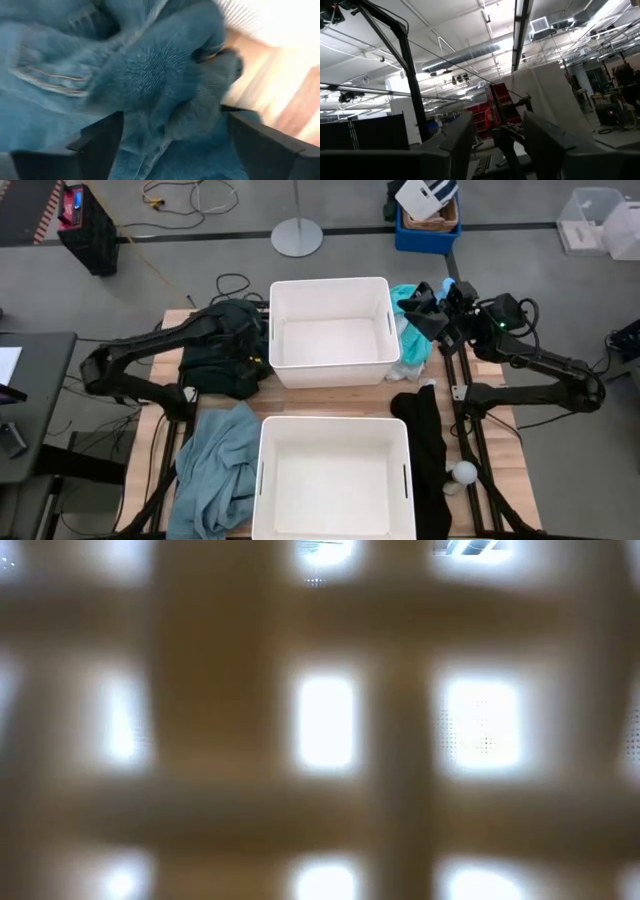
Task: Sort clothes
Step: Put the dark blue pants into the top white bin, then put the black shirt into the top white bin
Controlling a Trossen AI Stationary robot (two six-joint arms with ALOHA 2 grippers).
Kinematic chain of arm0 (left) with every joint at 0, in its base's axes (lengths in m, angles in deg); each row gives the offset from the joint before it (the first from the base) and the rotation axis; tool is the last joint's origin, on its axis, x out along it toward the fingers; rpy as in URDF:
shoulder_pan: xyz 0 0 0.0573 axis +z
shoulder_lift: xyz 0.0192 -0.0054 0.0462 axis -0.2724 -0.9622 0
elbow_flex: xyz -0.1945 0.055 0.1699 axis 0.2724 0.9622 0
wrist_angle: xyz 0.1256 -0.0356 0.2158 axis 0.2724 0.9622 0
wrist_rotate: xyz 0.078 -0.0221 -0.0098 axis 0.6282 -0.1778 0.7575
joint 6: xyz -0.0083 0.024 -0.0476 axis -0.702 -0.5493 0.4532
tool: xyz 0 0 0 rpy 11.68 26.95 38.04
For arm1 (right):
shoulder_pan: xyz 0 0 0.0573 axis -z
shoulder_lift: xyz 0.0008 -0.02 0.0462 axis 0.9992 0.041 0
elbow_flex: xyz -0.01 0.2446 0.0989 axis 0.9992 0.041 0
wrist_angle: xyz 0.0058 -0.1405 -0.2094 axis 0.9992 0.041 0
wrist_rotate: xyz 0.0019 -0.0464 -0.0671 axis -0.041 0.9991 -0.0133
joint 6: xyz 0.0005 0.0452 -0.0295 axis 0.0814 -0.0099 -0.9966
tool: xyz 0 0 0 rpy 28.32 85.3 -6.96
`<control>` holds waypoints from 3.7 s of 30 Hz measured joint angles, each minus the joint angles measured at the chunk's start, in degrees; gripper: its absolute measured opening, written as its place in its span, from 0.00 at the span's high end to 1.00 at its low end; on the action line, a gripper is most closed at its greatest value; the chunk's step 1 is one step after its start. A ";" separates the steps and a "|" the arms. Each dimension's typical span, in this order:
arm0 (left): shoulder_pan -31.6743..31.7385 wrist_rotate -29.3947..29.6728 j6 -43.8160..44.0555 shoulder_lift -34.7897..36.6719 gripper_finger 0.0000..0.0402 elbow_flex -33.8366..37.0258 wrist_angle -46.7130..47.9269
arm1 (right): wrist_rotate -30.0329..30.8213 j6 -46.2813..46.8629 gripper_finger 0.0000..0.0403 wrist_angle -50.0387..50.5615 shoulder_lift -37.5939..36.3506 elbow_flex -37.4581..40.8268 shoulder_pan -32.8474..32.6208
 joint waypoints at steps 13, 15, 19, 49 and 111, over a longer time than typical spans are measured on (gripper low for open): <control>4.96 -6.29 1.79 -14.94 0.03 5.26 -3.34 | 0.55 0.42 0.53 0.66 0.34 0.02 -1.66; 5.16 -6.83 2.06 -15.89 0.05 6.53 -5.07 | 1.26 0.44 0.53 0.79 0.34 0.02 -1.81; 5.17 -6.65 2.40 -16.35 0.15 9.42 -9.66 | 1.76 0.46 0.53 0.82 0.34 0.02 -2.38; 6.56 -2.10 18.83 21.55 0.83 4.25 9.76 | 3.24 0.11 0.53 0.95 0.34 0.04 -2.25; -12.06 -2.69 10.83 -14.19 0.24 -50.78 -17.69 | 4.74 -4.96 0.52 5.93 0.34 -5.38 -8.72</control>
